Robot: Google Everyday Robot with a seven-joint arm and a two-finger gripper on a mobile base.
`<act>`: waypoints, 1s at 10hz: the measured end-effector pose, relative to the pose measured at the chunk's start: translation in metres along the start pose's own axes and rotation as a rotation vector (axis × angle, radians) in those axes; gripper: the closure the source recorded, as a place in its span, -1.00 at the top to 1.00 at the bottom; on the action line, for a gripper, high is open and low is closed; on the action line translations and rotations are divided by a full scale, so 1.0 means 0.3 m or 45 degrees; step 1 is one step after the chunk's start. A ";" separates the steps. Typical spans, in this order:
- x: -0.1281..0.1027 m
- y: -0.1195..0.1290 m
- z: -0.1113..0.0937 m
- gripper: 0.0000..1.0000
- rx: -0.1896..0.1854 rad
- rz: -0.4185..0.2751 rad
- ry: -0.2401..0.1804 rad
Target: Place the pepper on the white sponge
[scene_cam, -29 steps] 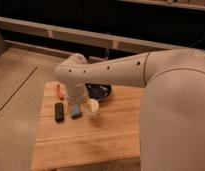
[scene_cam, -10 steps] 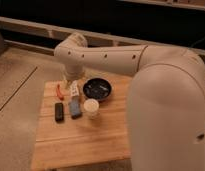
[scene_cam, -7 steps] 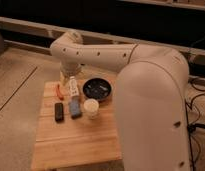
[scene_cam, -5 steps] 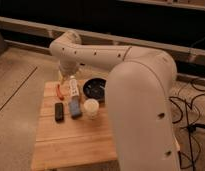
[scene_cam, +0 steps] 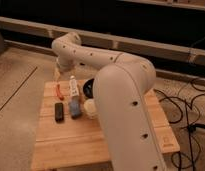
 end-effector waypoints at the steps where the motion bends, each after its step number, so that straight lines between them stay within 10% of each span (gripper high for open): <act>1: -0.015 0.018 0.028 0.30 -0.036 -0.035 -0.001; 10: 0.024 0.213 0.199 0.30 -0.176 -0.247 0.117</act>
